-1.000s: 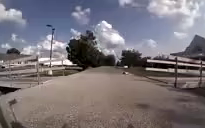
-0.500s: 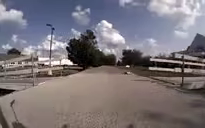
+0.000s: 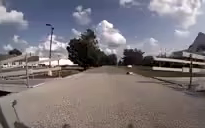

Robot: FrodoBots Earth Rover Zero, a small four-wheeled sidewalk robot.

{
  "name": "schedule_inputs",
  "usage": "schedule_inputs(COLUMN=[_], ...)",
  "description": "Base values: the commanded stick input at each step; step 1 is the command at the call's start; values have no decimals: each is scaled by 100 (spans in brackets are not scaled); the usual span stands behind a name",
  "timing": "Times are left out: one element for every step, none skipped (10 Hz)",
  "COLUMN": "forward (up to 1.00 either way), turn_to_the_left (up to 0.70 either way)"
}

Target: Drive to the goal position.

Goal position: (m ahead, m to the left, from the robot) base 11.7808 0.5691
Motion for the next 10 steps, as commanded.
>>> schedule_inputs(forward=[70, 70, 70, 70, 70, 70, 70, 70, 70, 70], turn_to_the_left=[0, -30, -35, -24, -10, 0, 0, 0, 0, 0])
